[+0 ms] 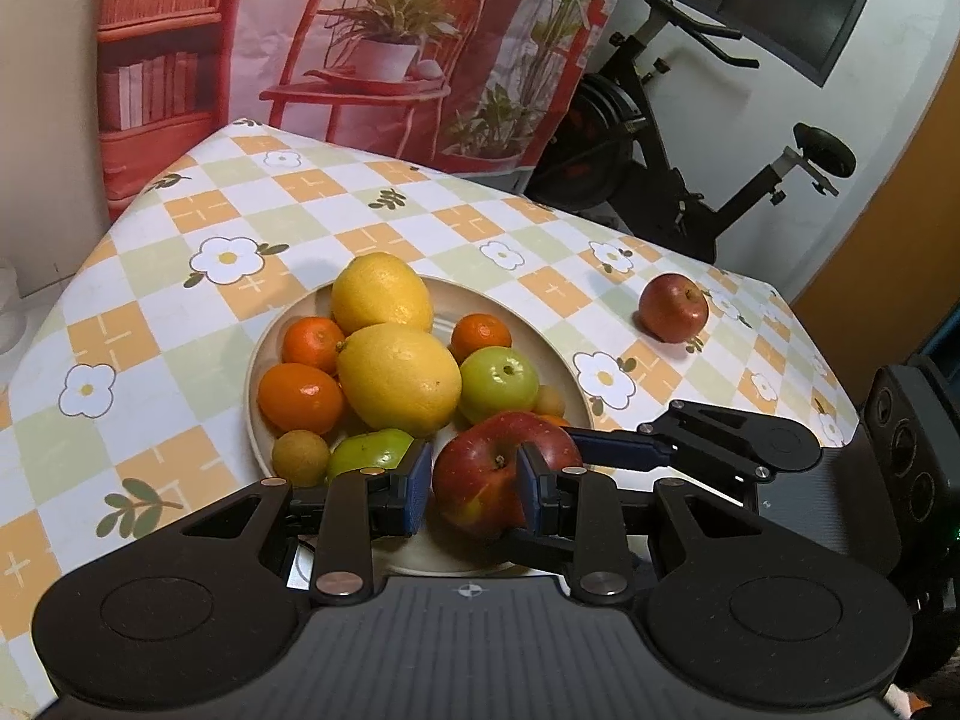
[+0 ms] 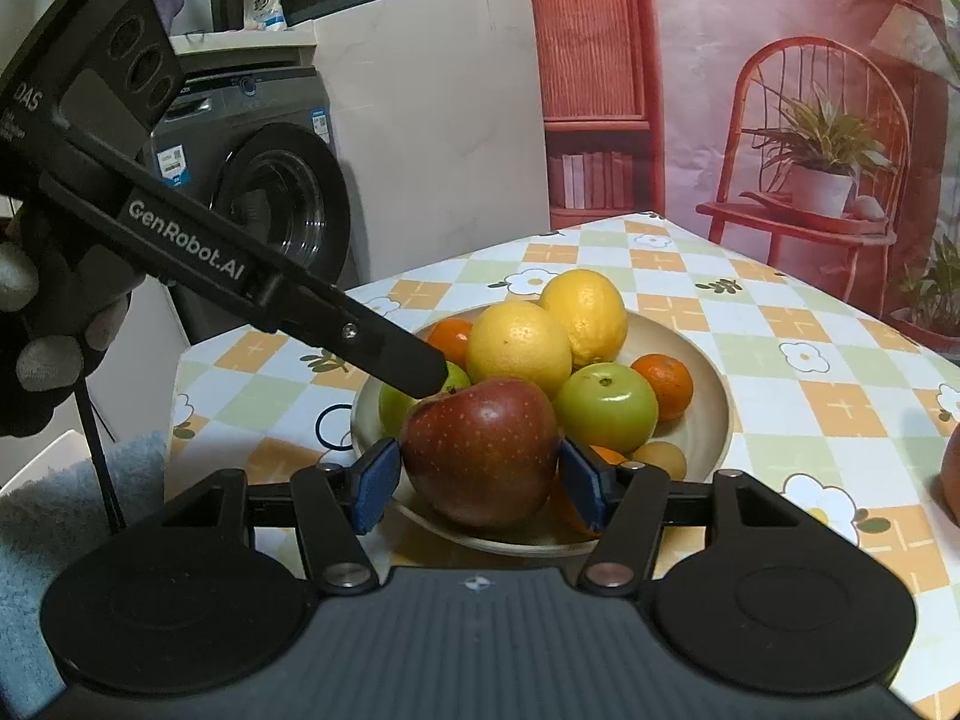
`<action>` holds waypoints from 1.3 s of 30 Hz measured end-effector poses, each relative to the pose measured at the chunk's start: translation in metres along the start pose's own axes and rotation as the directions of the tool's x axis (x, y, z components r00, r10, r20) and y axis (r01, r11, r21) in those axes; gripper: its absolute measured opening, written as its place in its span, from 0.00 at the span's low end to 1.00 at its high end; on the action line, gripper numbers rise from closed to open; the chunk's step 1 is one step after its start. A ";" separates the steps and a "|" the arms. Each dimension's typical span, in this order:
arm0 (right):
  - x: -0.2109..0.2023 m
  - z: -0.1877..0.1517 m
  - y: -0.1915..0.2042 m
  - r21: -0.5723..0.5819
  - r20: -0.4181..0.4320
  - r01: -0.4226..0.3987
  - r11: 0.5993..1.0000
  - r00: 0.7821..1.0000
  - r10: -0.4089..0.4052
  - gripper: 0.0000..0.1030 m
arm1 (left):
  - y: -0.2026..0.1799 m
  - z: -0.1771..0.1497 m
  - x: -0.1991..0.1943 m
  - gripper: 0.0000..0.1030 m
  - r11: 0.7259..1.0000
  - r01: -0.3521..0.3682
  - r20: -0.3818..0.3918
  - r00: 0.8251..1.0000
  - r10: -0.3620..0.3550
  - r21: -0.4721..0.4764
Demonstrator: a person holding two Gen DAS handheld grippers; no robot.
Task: Organize fruits
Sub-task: 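Lower both red apples into the plate and open both tools, then move both tools to the last red apple and close on it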
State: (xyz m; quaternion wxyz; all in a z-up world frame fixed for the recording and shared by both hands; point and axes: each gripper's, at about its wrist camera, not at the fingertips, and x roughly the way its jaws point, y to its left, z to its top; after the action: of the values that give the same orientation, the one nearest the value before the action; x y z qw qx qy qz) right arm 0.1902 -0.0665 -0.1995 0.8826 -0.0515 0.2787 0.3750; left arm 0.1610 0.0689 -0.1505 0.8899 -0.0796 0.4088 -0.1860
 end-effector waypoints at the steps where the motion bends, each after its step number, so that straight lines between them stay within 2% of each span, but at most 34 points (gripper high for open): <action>1: 0.000 0.000 0.000 -0.001 0.000 0.000 1.000 1.000 0.000 0.59 | 0.000 0.000 0.000 0.32 1.000 -0.007 0.004 1.000 0.007 -0.001; 12: -0.009 0.000 0.000 -0.008 0.014 0.031 0.999 0.999 -0.031 0.59 | -0.001 0.003 -0.007 0.32 0.998 -0.061 0.051 0.997 0.062 -0.014; 22: -0.042 0.004 -0.018 0.028 0.072 0.093 0.995 0.993 -0.095 0.59 | -0.014 0.015 -0.011 0.33 0.995 -0.096 0.102 0.990 0.097 -0.015; 28: -0.068 0.006 -0.051 0.109 0.115 0.166 0.980 0.977 -0.179 0.59 | -0.037 0.034 -0.012 0.33 0.995 -0.104 0.152 0.983 0.101 0.010; 32: -0.087 0.009 -0.075 0.155 0.132 0.232 0.960 0.959 -0.253 0.59 | -0.055 0.048 -0.007 0.33 0.995 -0.092 0.180 0.980 0.086 0.023; 39: -0.109 0.000 -0.115 0.190 0.110 0.326 0.926 0.930 -0.350 0.59 | -0.085 0.067 0.016 0.33 0.995 -0.071 0.192 0.980 0.058 0.065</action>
State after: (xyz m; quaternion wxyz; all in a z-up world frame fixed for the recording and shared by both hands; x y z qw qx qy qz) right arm 0.2084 -0.2181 -0.1551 0.9528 0.0025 0.2328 0.1948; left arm 0.1983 -0.0159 -0.0933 0.9328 -0.0518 0.3173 -0.1630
